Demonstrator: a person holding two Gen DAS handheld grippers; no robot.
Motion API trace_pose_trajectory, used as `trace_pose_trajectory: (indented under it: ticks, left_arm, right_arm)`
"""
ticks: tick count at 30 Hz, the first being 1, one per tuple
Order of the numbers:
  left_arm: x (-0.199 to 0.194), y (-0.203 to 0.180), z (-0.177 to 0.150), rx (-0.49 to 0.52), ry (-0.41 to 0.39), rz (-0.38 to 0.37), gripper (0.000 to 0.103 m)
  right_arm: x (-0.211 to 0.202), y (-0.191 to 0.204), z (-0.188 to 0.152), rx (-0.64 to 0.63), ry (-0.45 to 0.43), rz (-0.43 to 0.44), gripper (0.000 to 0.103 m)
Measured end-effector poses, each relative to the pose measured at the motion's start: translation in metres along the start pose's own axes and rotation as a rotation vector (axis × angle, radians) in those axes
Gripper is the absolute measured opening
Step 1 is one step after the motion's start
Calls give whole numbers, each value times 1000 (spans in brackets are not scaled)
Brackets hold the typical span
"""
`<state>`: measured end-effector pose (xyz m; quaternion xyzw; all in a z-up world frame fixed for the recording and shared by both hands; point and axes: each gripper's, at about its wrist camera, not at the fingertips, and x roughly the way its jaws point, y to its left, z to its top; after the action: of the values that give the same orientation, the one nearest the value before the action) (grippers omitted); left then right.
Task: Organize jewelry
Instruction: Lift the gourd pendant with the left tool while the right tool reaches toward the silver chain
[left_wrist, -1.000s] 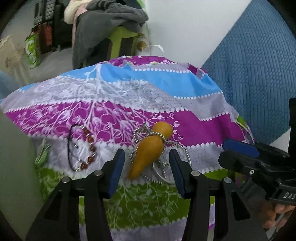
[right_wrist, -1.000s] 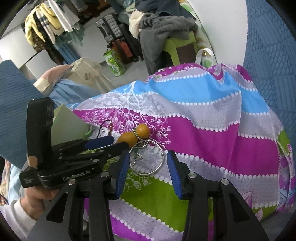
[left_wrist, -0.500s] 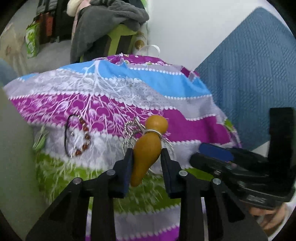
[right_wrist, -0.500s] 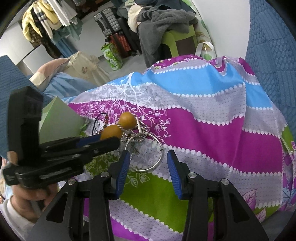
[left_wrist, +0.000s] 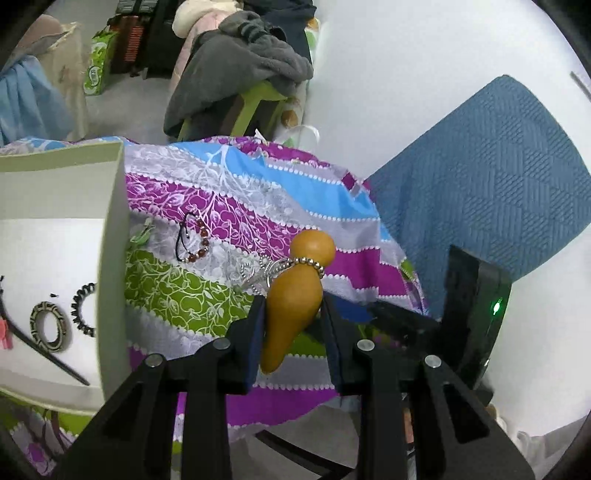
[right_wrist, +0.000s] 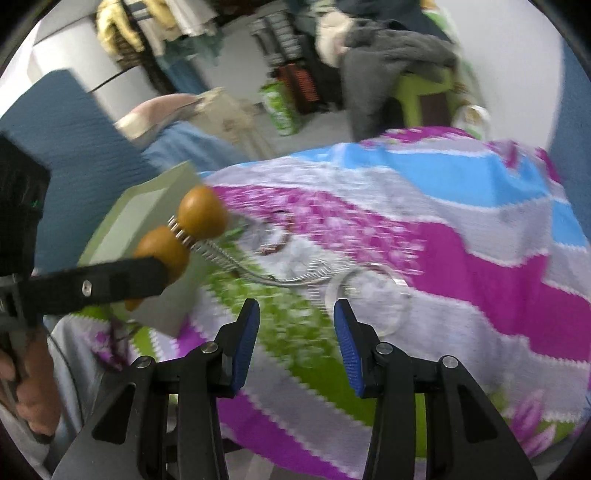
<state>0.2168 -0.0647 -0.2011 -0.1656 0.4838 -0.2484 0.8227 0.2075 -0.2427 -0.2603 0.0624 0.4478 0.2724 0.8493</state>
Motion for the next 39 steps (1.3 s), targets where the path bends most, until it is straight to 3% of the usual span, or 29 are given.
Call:
trace_pose_trajectory:
  ticks: [5,11,15,16,17,20,24,35,39]
  left_arm:
    - [-12,-1,-1,-10,-8,12,31]
    - [-31,-4,0,-7,-37,13,31]
    - [-41,-6,0,-7,-56,5,31]
    - [-44,-6,0,-7,-60,11,31]
    - [-46,-5,1,-9,-62,11,31]
    - [-51,-2,-1,-14,-68,17,31]
    - [-55,3,-6,-19,-61,23,31]
    - [-26,11,-38,-44,48,27,31]
    - [-15,9,-51,-38,93,-13,31]
  right_arm:
    - [2,26,4,-98,-52,30,40]
    - [5,29,13,-134,-115,-8,39]
    - [10,31,19,-136,-130,58,39]
    - [12,31,20,-138,-126,61,37]
    - [16,32,21,-141,-119,59,26]
    - [24,28,22,-113,-100,42,7]
    - [14,18,26,-66,-155,17,5]
    - [-9,-10,35,51,-229,2,4]
    - [-7,-14,36,64,-201,-25,4]
